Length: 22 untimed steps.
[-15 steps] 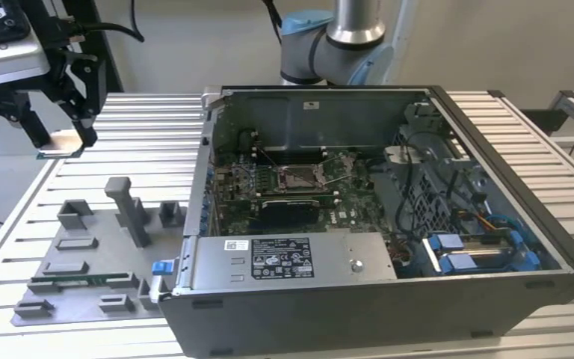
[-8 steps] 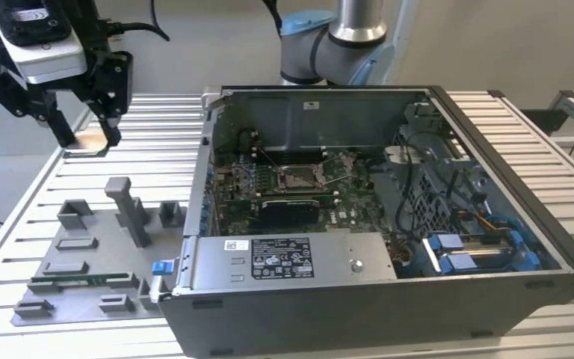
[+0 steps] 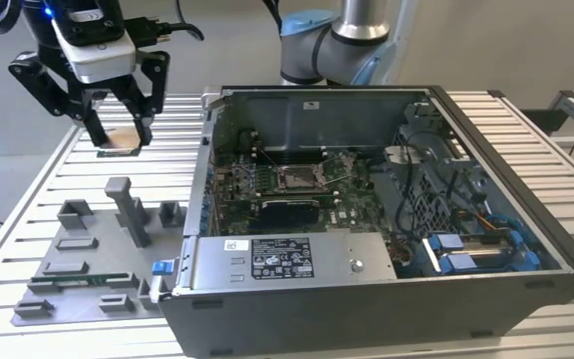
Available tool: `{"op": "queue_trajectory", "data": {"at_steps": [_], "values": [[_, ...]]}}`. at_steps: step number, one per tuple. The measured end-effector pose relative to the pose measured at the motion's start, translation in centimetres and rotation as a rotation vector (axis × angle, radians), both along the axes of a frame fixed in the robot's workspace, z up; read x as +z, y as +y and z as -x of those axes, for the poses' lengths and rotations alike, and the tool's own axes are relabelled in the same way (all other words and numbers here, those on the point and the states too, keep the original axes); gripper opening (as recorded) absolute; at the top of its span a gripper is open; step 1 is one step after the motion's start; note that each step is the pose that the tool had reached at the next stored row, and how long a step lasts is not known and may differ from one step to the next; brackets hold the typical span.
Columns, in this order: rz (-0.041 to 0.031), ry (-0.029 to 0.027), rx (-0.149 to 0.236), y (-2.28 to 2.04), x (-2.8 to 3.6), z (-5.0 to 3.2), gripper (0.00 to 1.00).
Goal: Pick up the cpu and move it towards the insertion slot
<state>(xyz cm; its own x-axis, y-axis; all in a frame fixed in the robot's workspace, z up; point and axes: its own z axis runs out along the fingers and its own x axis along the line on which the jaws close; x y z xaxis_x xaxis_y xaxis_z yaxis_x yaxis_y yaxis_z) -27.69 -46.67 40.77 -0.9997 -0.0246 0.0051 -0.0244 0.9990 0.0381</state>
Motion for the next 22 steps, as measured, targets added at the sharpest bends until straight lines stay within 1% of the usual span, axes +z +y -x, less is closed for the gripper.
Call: {"op": "queue_trajectory", "data": {"at_steps": [9, 22], "values": [[0.0001, 0.0008, 0.0, 0.02, 0.0, -3.77, 0.0], [0.001, 0.001, 0.0, 0.09, 0.0, -7.82, 0.0]]}}
